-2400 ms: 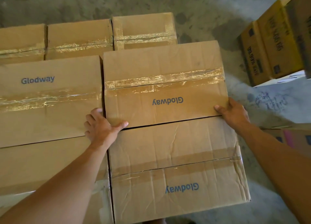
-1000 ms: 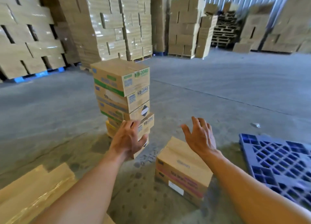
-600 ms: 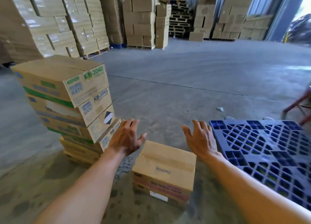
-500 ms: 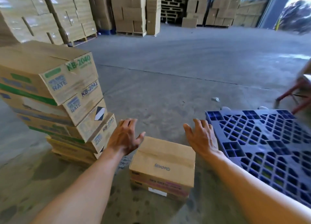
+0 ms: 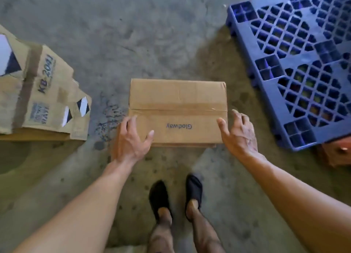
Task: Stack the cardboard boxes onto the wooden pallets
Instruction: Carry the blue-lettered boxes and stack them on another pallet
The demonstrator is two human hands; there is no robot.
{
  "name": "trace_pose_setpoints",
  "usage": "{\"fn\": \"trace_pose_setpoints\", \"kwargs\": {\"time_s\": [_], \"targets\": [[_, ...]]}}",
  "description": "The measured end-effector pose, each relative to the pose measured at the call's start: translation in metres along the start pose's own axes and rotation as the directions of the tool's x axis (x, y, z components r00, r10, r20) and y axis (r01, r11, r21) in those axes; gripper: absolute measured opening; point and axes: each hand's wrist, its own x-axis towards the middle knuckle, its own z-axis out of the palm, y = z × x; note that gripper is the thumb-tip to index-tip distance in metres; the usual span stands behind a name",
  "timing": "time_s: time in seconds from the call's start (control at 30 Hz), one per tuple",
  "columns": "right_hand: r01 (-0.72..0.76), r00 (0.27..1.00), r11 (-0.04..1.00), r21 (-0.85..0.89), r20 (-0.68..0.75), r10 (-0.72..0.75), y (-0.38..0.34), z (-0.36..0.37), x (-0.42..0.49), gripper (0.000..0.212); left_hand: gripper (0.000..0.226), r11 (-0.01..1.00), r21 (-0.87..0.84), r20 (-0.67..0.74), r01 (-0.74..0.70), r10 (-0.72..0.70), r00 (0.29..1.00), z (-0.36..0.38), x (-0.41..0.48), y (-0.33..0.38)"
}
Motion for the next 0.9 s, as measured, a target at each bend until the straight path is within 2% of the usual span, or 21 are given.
{"fn": "trace_pose_setpoints", "kwargs": {"time_s": [0.2,0.37,0.57,0.8,0.9], "targets": [[-0.175,0.984,0.984,0.039,0.048,0.173,0.073,0.094,0.038,0.075,0.086,0.987,-0.030,-0.066,0.156,-0.158,0.985,0.084,0.013,-0.062],[-0.234,0.972,0.965,0.119,0.058,0.229,0.103,0.145,0.054,0.080,0.092,0.966,-0.067,-0.120,0.251,-0.257,0.959,0.121,0.027,-0.096],[-0.250,0.965,0.914,0.320,0.011,0.261,0.120,0.171,0.074,0.098,0.099,0.950,-0.116,-0.125,0.291,-0.305,0.944,0.144,0.041,-0.121],[-0.315,0.943,0.809,0.497,0.069,0.325,0.132,0.186,0.082,0.120,0.136,0.853,-0.324,-0.081,0.409,-0.455,0.887,0.159,0.039,-0.144],[-0.298,0.950,0.764,0.572,0.103,0.293,0.136,0.191,0.083,0.129,0.131,0.828,-0.406,-0.049,0.388,-0.443,0.895,0.162,0.042,-0.148]]}}
